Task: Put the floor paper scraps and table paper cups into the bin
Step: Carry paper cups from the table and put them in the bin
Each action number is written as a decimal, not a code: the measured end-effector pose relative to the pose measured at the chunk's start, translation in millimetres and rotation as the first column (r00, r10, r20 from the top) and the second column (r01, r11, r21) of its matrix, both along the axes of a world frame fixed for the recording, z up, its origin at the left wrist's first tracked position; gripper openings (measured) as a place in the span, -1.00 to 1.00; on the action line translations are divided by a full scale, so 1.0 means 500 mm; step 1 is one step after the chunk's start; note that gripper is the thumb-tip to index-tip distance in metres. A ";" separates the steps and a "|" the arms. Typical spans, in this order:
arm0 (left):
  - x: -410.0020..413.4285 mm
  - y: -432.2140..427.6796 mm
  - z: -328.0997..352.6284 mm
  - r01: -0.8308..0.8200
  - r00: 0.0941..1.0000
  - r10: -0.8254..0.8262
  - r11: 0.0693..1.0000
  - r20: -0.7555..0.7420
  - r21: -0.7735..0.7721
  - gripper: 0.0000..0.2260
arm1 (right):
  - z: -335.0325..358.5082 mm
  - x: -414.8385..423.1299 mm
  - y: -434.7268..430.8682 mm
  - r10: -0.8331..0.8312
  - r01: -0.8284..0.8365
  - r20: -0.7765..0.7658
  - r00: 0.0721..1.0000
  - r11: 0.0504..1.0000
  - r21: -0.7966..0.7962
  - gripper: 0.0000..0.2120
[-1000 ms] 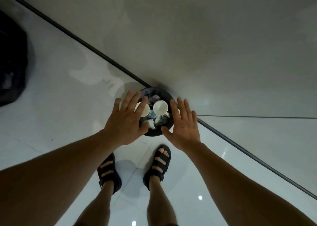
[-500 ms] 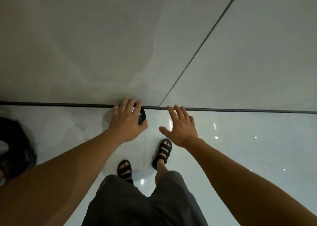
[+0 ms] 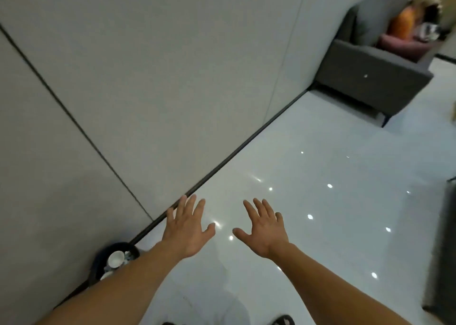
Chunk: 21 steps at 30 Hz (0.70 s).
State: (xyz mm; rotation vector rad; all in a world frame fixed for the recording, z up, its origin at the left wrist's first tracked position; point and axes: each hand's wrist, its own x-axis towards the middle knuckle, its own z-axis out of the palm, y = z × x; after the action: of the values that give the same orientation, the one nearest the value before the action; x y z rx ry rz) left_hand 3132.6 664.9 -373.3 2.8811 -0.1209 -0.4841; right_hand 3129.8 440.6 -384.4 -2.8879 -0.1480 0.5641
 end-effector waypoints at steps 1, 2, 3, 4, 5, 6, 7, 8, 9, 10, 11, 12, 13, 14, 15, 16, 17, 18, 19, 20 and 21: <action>0.018 -0.059 0.008 0.052 0.999 -0.052 0.999 0.007 0.017 -0.32 | 0.005 -0.010 -0.054 -0.051 0.051 0.012 0.999 0.998 0.021 -0.19; 0.034 -0.123 0.016 0.102 0.995 -0.103 0.994 0.015 0.029 -0.32 | 0.009 -0.022 -0.114 -0.106 0.105 0.016 0.994 0.994 0.042 -0.18; 0.046 -0.191 0.023 0.146 0.989 -0.146 0.989 0.021 0.031 -0.32 | 0.011 -0.039 -0.179 -0.170 0.169 0.017 0.985 0.984 0.062 -0.18; 0.055 -0.261 0.029 0.181 0.983 -0.182 0.983 0.029 0.020 -0.32 | 0.011 -0.056 -0.246 -0.241 0.239 0.016 0.970 0.968 0.080 -0.18; 0.061 -0.331 0.032 0.217 0.976 -0.217 0.976 0.037 0.004 -0.33 | 0.010 -0.073 -0.314 -0.313 0.311 0.008 0.950 0.946 0.094 -0.18; 0.067 -0.399 0.035 0.258 0.965 -0.257 0.966 0.043 -0.008 -0.33 | 0.010 -0.089 -0.381 -0.381 0.380 -0.005 0.924 0.919 0.105 -0.18; 0.071 -0.463 0.038 0.300 0.953 -0.299 0.954 0.048 -0.015 -0.34 | 0.010 -0.104 -0.443 -0.443 0.442 -0.018 0.896 0.890 0.113 -0.18; 0.074 -0.523 0.042 0.340 0.939 -0.339 0.940 0.052 -0.015 -0.34 | 0.012 -0.119 -0.500 -0.496 0.495 -0.027 0.868 0.861 0.116 -0.19; 0.075 -0.579 0.045 0.375 0.926 -0.374 0.927 0.056 -0.010 -0.34 | 0.015 -0.135 -0.552 -0.539 0.539 -0.032 0.841 0.834 0.118 -0.19; 0.076 -0.632 0.048 0.409 0.911 -0.408 0.913 0.059 -0.004 -0.34 | 0.017 -0.148 -0.599 -0.574 0.573 -0.034 0.818 0.811 0.119 -0.19; 0.077 -0.679 0.049 0.440 0.896 -0.439 0.898 0.061 -0.004 -0.35 | 0.020 -0.159 -0.639 -0.600 0.599 -0.032 0.800 0.792 0.120 -0.19; 0.079 -0.723 0.050 0.468 0.882 -0.466 0.884 0.064 -0.007 -0.35 | 0.021 -0.166 -0.674 -0.621 0.619 -0.026 0.783 0.776 0.122 -0.19; 0.084 -0.764 0.050 0.492 0.869 -0.491 0.870 0.068 -0.010 -0.34 | 0.023 -0.170 -0.704 -0.641 0.638 -0.018 0.767 0.760 0.124 -0.19; 0.091 -0.803 0.050 0.515 0.856 -0.513 0.857 0.069 -0.010 -0.34 | 0.024 -0.170 -0.732 -0.661 0.657 -0.013 0.750 0.743 0.128 -0.19; 0.101 -0.840 0.049 0.535 0.843 -0.533 0.845 0.066 -0.011 -0.34 | 0.023 -0.167 -0.758 -0.681 0.676 -0.014 0.733 0.725 0.135 -0.19; 0.112 -0.874 0.046 0.554 0.831 -0.553 0.832 0.061 -0.010 -0.34 | 0.020 -0.164 -0.782 -0.700 0.695 -0.020 0.714 0.705 0.143 -0.20; 0.124 -0.907 0.044 0.574 0.818 -0.572 0.819 0.056 -0.010 -0.34 | 0.017 -0.160 -0.804 -0.717 0.713 -0.031 0.696 0.686 0.147 -0.20; 0.137 -0.940 0.040 0.593 0.805 -0.591 0.805 0.050 -0.012 -0.33 | 0.013 -0.153 -0.825 -0.733 0.730 -0.042 0.679 0.668 0.146 -0.20; 0.152 -0.974 0.035 0.610 0.792 -0.609 0.792 0.043 -0.018 -0.33 | 0.008 -0.145 -0.849 -0.746 0.744 -0.052 0.664 0.653 0.141 -0.19; 0.169 -1.008 0.029 0.625 0.781 -0.624 0.780 0.035 -0.025 -0.33 | 0.004 -0.133 -0.875 -0.757 0.757 -0.056 0.651 0.640 0.135 -0.19; 0.190 -1.043 0.023 0.640 0.768 -0.639 0.768 0.030 -0.029 -0.33 | 0.001 -0.119 -0.903 -0.769 0.768 -0.055 0.637 0.628 0.130 -0.19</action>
State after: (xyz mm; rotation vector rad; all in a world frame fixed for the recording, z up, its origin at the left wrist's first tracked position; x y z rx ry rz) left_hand 3227.5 143.4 -361.8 2.7371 -1.1350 -0.5488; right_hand 3070.5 -10.8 -383.7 -2.4524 0.9769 0.3395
